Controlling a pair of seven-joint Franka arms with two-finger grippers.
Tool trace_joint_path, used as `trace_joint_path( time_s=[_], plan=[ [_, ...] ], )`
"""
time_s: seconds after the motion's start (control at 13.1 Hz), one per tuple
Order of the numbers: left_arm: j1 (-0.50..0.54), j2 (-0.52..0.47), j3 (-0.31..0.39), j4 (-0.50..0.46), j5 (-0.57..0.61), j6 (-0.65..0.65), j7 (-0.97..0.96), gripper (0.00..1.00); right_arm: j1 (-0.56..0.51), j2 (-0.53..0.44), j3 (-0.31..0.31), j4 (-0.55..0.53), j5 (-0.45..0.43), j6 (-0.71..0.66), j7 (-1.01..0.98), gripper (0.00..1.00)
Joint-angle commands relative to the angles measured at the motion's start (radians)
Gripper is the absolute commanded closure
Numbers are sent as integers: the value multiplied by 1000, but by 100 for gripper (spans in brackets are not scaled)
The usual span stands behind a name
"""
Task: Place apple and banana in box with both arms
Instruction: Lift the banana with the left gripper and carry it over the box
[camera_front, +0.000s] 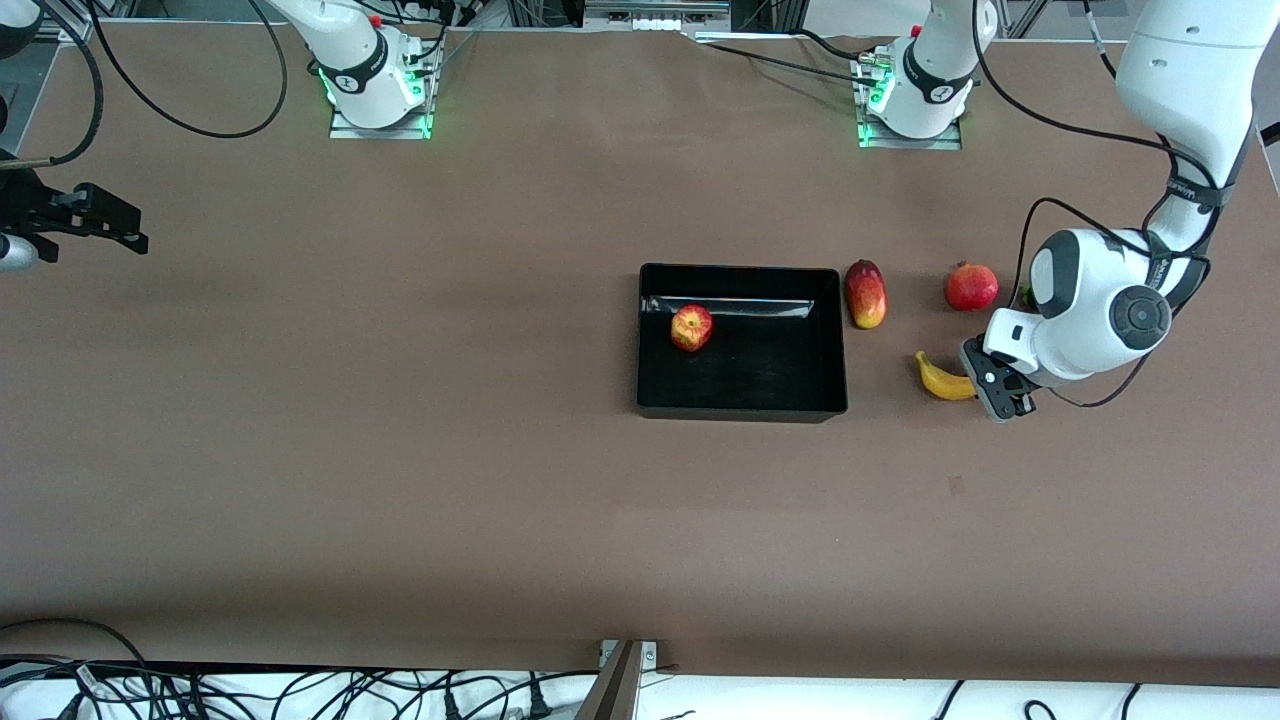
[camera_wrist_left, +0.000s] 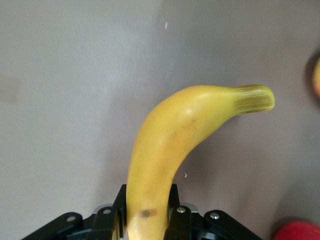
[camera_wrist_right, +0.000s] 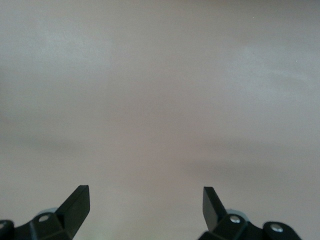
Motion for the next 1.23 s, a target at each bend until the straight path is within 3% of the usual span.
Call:
trace_joint_path(
  time_s=[0.0, 0.23, 0.46, 0.84, 1.15],
  plan=[
    [-104, -163, -12, 5, -57, -153, -66, 100, -10, 9, 8, 22, -1, -11, -11, 0],
    [-308, -241, -11, 2, -91, -227, -251, 100, -10, 9, 8, 22, -1, -11, -11, 0],
    [-466, -215, -11, -13, -91, -169, -345, 100, -10, 9, 8, 22, -1, -11, -11, 0],
    [-574, -93, -11, -26, -90, -89, -538, 100, -10, 9, 8, 20, -1, -11, -11, 0],
    [-580, -47, -11, -17, -93, -52, -615, 100, -10, 7, 8, 20, -1, -14, -11, 0]
  ],
)
